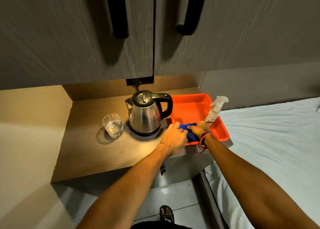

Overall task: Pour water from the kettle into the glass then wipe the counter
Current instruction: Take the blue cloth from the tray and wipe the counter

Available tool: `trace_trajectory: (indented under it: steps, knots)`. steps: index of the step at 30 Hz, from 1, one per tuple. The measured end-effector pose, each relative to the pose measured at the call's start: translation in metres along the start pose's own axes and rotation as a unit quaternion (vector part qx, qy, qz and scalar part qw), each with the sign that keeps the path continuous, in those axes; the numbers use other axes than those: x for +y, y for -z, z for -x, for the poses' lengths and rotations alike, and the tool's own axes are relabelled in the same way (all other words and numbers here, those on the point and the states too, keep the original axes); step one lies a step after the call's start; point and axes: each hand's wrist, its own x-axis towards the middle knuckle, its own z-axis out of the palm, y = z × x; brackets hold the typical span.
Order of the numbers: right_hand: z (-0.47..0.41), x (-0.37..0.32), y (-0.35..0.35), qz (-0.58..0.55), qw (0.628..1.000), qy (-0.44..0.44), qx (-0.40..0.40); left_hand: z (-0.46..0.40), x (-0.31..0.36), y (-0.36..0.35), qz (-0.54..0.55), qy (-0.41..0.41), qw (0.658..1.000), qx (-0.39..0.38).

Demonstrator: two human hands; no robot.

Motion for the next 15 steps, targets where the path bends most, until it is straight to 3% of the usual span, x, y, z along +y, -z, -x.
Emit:
trace_trajectory:
  steps: [5, 10, 12, 15]
  knots:
    - [-0.003, -0.005, 0.001, -0.053, 0.999, 0.0, 0.006, -0.001, -0.005, 0.001, 0.079, 0.068, 0.994, 0.021]
    - [0.013, -0.024, -0.006, -0.058, 0.985, 0.107, 0.124, 0.021, -0.017, 0.0, 0.265, 0.145, 0.951, 0.062]
    - [0.026, -0.034, -0.012, -0.087, 0.965, 0.175, 0.173, 0.031, -0.02, 0.002, 0.345, 0.183, 0.918, 0.074]
    - [0.05, -0.051, -0.024, -0.128, 0.934, 0.242, 0.231, 0.042, -0.023, 0.007, 0.499, 0.294, 0.81, 0.086]
